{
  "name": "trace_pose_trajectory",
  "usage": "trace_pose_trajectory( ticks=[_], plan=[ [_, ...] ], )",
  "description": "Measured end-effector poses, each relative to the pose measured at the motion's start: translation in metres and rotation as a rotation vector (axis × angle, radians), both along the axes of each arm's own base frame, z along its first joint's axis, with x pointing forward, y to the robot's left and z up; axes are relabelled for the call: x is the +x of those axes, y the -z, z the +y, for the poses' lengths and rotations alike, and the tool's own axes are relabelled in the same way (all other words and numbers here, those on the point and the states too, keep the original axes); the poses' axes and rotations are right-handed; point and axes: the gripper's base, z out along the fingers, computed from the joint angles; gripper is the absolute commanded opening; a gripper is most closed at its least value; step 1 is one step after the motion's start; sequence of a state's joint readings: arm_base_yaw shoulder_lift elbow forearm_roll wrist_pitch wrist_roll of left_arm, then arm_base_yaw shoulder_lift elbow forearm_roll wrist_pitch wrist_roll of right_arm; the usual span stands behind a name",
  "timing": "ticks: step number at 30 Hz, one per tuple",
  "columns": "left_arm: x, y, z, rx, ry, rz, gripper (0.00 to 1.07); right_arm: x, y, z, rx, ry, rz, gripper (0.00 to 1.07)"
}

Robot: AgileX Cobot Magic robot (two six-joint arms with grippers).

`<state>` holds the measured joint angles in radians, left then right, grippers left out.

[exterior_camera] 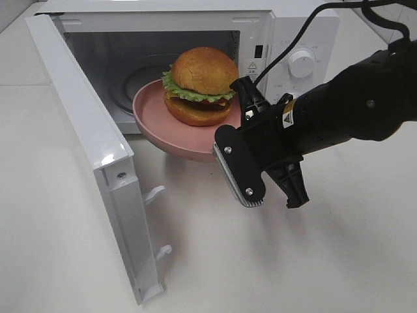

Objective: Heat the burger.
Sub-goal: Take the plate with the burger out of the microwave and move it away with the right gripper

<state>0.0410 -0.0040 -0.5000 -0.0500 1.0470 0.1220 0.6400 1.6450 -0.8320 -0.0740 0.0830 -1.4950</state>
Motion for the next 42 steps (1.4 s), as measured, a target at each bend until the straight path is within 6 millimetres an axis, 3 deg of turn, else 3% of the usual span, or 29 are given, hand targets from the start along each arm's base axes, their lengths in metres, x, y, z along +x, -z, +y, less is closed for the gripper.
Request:
trace_pose_trajectory(
  ticks=[22,42],
  plan=[
    [0.000,0.000,0.000,0.000,0.000,0.000,0.89,-0.021,-0.044,-0.023,-0.017,0.038,-0.059,0.00],
    [0.000,0.000,0.000,0.000,0.000,0.000,0.89,-0.070,-0.057,-0.065,-0.042,0.107,-0.041,0.00]
  ],
)
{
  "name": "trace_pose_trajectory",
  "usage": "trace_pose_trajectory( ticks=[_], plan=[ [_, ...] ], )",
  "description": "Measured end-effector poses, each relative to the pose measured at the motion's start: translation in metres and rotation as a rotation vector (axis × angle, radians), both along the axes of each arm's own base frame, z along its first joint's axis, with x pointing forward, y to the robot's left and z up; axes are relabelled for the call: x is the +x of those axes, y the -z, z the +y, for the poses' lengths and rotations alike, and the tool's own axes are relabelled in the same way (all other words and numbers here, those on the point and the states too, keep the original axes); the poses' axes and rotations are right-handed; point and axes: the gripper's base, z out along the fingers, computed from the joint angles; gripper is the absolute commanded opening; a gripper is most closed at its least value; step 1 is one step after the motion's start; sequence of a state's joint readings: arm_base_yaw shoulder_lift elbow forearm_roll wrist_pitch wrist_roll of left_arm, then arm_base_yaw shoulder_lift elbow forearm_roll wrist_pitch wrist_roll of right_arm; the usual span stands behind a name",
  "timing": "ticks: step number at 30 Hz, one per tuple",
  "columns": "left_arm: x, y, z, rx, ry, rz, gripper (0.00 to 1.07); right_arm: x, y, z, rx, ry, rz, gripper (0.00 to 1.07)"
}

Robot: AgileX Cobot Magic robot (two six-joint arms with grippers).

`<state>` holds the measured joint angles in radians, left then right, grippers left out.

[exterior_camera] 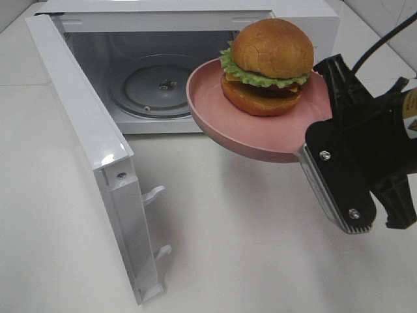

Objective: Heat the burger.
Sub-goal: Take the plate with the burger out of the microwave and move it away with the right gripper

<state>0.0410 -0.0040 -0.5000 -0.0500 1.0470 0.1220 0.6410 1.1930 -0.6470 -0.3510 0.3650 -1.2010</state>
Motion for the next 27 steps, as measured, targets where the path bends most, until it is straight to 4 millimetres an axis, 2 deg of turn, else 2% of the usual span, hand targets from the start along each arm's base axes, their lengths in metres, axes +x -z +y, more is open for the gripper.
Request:
trace_pose_trajectory(
  ticks=[14,27],
  plan=[
    [0.000,0.000,0.000,0.000,0.000,0.000,0.89,-0.047,-0.005,-0.043,0.000,0.128,0.038,0.00],
    [0.000,0.000,0.000,0.000,0.000,0.000,0.89,-0.074,-0.012,-0.076,0.005,0.331,0.057,0.00]
  ],
)
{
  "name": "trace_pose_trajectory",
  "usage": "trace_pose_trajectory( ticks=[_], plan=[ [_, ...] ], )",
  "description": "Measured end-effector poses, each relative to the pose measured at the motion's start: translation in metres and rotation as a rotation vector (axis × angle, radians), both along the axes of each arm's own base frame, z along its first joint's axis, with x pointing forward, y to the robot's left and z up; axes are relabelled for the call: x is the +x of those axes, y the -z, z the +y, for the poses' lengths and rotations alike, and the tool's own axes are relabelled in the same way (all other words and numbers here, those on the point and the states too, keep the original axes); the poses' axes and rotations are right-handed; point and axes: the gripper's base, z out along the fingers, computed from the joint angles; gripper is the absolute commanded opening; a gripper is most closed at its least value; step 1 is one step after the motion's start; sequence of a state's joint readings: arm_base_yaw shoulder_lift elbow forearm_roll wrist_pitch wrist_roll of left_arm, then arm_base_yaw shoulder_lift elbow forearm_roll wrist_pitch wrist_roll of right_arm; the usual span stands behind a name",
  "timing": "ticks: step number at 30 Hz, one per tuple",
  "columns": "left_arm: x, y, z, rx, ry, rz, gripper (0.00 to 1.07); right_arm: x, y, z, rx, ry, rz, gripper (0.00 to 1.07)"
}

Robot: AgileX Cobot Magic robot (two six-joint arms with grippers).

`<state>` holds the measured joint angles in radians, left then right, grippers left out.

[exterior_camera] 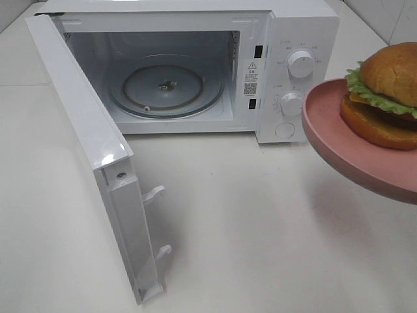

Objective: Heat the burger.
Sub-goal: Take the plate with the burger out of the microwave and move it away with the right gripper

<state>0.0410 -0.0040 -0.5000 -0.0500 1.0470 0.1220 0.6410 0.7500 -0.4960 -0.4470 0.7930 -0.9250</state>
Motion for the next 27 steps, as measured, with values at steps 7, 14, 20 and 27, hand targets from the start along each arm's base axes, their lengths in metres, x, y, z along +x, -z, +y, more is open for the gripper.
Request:
trace_pose_trajectory(
  ticks=[7,14,20,27],
  plan=[
    [0.000,0.000,0.000,0.000,0.000,0.000,0.89,-0.005,0.000,-0.008,-0.007,0.083,0.027,0.00],
    [0.000,0.000,0.000,0.000,0.000,0.000,0.89,-0.006,0.002,-0.014,-0.036,0.155,0.044,0.00],
    [0.000,0.000,0.000,0.000,0.000,0.000,0.89,-0.006,0.002,-0.015,-0.018,0.195,0.055,0.00],
    [0.000,0.000,0.000,0.000,0.000,0.000,0.89,-0.009,0.003,-0.024,-0.091,0.269,0.075,0.00]
  ],
)
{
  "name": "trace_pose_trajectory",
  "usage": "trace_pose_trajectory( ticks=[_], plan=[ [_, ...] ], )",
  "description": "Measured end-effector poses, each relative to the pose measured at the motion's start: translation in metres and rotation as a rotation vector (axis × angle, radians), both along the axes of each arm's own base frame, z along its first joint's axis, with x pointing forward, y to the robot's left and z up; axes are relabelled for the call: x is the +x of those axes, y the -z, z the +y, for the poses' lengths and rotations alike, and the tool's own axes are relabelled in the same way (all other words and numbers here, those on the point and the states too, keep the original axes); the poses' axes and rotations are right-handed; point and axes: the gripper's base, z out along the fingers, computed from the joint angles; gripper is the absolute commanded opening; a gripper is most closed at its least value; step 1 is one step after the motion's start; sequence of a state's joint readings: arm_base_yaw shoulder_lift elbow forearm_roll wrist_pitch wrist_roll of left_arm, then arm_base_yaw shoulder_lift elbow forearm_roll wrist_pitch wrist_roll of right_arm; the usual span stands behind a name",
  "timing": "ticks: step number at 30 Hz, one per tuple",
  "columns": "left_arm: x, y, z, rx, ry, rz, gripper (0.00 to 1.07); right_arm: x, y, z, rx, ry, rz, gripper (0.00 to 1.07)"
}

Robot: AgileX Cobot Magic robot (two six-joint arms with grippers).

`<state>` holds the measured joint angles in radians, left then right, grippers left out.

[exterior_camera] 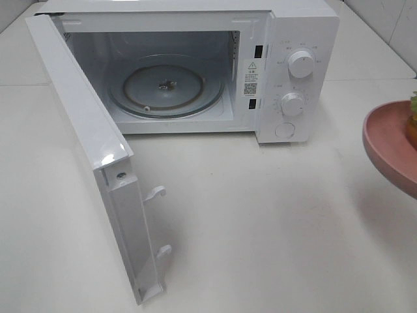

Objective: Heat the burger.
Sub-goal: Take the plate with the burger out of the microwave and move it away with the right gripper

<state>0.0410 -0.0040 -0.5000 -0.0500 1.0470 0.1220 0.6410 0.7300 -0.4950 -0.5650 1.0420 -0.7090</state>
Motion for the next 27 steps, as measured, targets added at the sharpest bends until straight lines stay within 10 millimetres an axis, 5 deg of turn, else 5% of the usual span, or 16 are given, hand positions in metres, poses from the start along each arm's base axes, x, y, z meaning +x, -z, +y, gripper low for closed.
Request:
trace_pose_trajectory(
  ticks=[27],
  plan=[
    [0.000,0.000,0.000,0.000,0.000,0.000,0.89,0.016,0.010,-0.002,0.035,0.421,-0.044,0.00]
  ],
)
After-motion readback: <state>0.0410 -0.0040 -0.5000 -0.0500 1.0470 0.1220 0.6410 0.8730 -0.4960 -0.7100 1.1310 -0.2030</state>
